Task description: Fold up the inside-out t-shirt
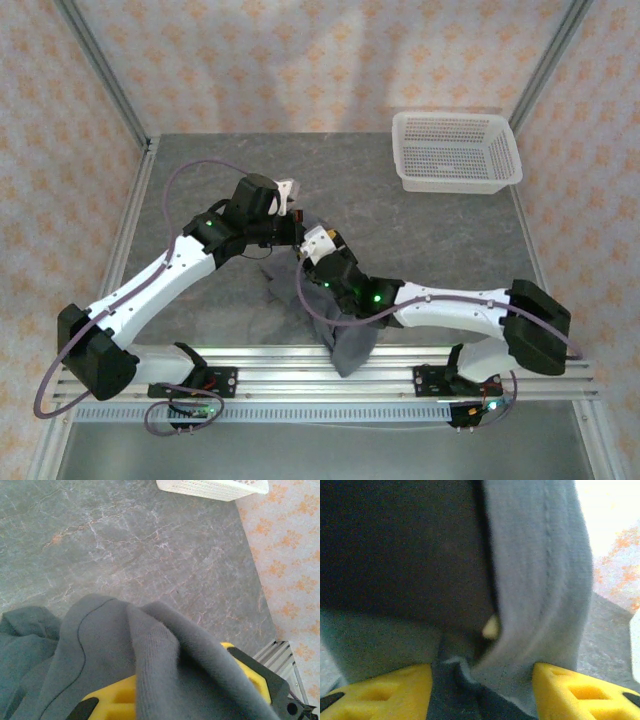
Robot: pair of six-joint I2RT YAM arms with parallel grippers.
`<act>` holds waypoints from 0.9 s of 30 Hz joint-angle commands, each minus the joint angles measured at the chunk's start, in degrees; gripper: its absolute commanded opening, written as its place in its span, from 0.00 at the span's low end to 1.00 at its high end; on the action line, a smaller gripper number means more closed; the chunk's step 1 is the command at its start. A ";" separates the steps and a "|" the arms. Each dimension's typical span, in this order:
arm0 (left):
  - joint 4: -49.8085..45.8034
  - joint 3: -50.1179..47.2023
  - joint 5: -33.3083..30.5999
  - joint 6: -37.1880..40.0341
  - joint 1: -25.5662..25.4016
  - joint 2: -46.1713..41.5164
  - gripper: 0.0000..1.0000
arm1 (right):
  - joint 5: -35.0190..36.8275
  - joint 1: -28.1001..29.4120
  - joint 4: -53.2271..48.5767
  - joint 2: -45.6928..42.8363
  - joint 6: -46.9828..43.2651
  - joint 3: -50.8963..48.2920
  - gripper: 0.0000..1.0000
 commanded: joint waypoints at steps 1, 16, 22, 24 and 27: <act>0.89 1.32 1.51 -0.80 0.54 -0.97 0.00 | 6.17 -1.13 3.70 2.10 -2.28 3.85 0.54; -2.52 1.25 -3.19 4.15 1.04 0.02 0.00 | -20.02 -6.35 -11.98 -14.77 11.23 -0.11 0.00; -2.20 -2.19 -22.86 11.90 2.10 3.29 0.26 | -46.64 -15.62 -12.73 -20.83 26.81 -1.12 0.00; 0.32 -4.63 -23.81 13.66 2.38 2.60 0.37 | -51.13 -19.57 -12.44 -21.26 32.84 -1.44 0.00; 3.04 -7.70 -23.68 14.93 2.41 -1.65 0.50 | -52.77 -25.18 -14.80 -20.80 40.39 -1.18 0.00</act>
